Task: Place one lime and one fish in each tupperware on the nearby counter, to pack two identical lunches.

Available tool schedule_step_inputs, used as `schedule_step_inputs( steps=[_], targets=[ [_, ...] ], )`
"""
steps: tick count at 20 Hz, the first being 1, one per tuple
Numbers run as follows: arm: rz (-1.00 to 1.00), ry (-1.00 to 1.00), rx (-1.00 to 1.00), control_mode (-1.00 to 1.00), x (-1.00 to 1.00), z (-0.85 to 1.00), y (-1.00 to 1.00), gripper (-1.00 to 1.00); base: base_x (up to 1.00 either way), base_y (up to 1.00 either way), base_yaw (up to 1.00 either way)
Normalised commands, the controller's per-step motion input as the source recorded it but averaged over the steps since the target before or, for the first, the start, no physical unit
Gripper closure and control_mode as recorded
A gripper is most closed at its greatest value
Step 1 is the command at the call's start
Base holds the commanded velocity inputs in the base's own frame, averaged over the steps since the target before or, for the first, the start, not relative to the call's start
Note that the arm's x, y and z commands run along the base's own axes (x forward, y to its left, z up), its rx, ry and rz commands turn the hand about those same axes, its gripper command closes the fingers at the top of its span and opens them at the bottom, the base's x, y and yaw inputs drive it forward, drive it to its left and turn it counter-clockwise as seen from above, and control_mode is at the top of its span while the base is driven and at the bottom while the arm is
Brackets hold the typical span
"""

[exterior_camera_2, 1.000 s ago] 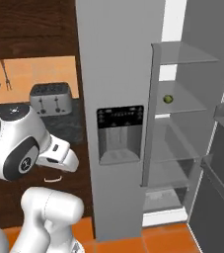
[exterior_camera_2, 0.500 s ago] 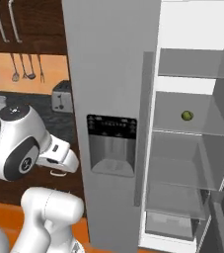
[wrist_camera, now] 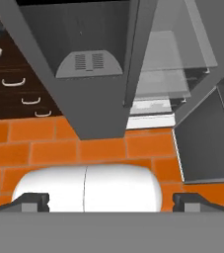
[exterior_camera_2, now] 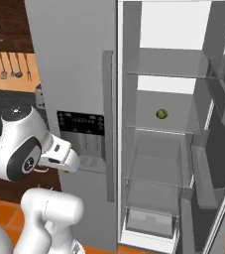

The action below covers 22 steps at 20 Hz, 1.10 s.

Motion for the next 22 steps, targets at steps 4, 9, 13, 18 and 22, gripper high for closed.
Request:
schedule_step_inputs(
  steps=[4,9,13,18,22],
  targets=[
    [0.0,0.0,0.0,1.0,0.0,0.0,0.0,-1.0,0.01,-0.5,-0.01],
    [0.0,0.0,0.0,1.0,0.0,0.0,0.0,-1.0,0.1,-0.53,-0.08],
    [0.0,0.0,0.0,1.0,0.0,0.0,0.0,-1.0,0.32,-0.23,-0.11],
    [0.0,0.0,0.0,1.0,0.0,0.0,0.0,-1.0,0.42,-0.26,-0.18],
    [0.0,0.0,0.0,1.0,0.0,0.0,0.0,-1.0,0.38,-0.43,-0.06]
  ],
)
